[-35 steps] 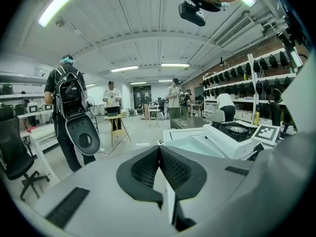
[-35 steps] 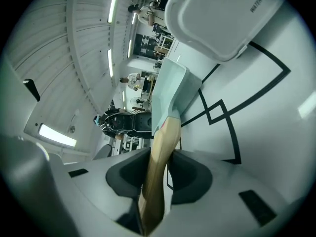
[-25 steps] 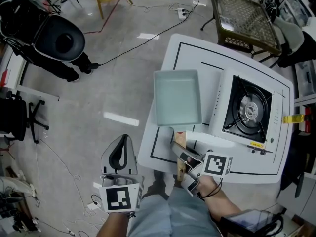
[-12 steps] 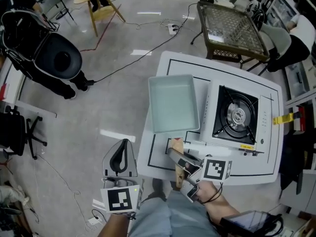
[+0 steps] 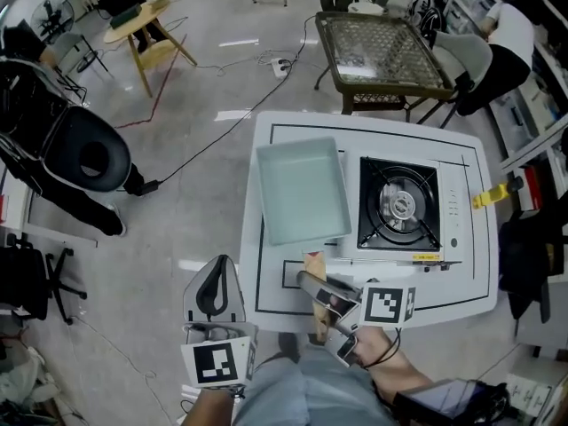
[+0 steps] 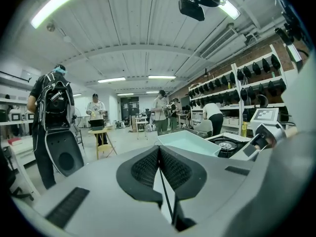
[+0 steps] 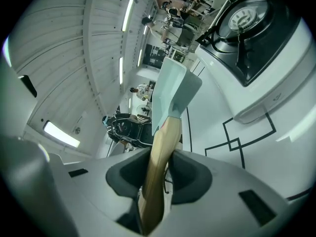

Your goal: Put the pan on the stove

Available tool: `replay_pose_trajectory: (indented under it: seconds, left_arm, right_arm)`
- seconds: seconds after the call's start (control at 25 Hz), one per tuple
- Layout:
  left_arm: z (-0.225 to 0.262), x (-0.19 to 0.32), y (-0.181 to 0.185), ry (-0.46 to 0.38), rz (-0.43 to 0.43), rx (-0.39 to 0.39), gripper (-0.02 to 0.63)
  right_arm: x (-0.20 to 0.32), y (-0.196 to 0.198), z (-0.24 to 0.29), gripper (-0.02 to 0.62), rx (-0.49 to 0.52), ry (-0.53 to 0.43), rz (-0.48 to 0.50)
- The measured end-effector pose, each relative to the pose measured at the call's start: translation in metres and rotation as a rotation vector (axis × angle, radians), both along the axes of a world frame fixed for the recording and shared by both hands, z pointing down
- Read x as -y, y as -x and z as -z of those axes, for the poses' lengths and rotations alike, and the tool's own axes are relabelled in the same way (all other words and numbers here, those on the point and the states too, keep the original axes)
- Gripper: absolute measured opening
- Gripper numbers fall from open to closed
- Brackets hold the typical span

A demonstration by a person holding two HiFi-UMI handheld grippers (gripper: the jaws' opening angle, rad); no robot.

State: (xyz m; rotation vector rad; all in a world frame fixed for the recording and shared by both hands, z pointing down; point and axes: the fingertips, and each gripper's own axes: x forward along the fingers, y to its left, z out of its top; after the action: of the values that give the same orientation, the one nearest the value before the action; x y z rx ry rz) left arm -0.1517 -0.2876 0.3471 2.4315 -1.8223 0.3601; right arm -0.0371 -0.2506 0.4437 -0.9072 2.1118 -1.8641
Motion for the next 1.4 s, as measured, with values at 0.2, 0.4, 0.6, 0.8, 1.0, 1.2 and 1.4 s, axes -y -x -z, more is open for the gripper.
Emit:
replay_pose_trajectory:
  seconds: [0.2,0.4,0.6,0.8,1.0,1.2,1.4]
  left_arm:
    - [0.005,0.007,-0.03,-0.008,-0.06,0.001,0.018]
    - [0.004,0.009,-0.062,-0.01,-0.122,-0.004,0.018]
    - [0.009,0.008,-0.091,-0.011,-0.175,-0.007,0.018]
    - [0.009,0.008,-0.12,-0.015,-0.222,-0.013,0.018]
    - [0.011,0.012,-0.151,-0.019,-0.269,-0.021,0.018]
    - [0.009,0.018,-0.18,-0.017,-0.309,-0.029,0.018]
    - [0.004,0.022,-0.209,-0.011,-0.337,-0.032,0.018]
  right_arm:
    - [0.0,-0.025,0.006,0.132,-0.002,-0.008,-0.042]
    - [-0.005,-0.051,0.009,0.132,-0.002,-0.013,-0.09]
    - [-0.012,-0.078,0.011,0.132,-0.023,-0.01,-0.13]
    - [-0.016,-0.106,0.011,0.132,-0.023,-0.003,-0.167]
    - [-0.017,-0.132,0.014,0.132,-0.033,-0.011,-0.189]
    - [-0.02,-0.159,0.011,0.132,-0.032,0.005,-0.222]
    - [-0.022,-0.184,0.005,0.132,-0.026,0.008,-0.242]
